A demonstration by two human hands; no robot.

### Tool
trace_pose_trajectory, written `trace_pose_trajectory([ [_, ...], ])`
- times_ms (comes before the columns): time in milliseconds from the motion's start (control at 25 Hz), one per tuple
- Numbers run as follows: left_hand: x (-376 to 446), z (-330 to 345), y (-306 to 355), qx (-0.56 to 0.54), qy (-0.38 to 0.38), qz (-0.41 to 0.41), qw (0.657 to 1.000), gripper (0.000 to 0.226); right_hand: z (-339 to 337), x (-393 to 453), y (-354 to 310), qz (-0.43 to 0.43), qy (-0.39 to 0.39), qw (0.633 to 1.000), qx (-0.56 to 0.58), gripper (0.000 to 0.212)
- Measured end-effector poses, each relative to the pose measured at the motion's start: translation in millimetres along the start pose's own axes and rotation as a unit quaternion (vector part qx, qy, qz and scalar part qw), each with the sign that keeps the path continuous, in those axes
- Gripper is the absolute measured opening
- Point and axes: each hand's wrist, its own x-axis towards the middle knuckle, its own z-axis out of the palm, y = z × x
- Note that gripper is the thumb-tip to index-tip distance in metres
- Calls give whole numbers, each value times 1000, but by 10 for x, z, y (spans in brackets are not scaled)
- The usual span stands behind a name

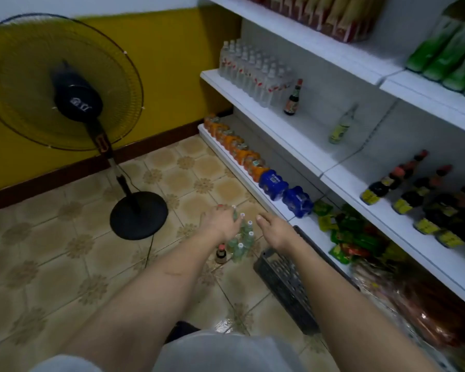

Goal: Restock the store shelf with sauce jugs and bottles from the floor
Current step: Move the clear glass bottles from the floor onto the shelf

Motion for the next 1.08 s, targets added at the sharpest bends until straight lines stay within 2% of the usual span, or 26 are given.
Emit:
trace_pose_trajectory([
  [280,236,-644,-1661,10,11,-6,1000,58,995,753,-1524,-33,-48,998,-1,56],
  [440,620,-1101,-2049,34,34,20,999,59,1056,1066,-2112,-28,-16,999,-5,58],
  [560,980,-1390,-1941,33,38,53,997,62,793,1253,-2184,-5,23,999,29,59],
  [840,1884,-1760,-1128,72,29,123,989,59,-13,1946,-1844,46,92,993,60,56],
  [1080,2842,-2047,-561,96,39,155,982,58,-714,2673,-1535,71,106,988,84,61],
])
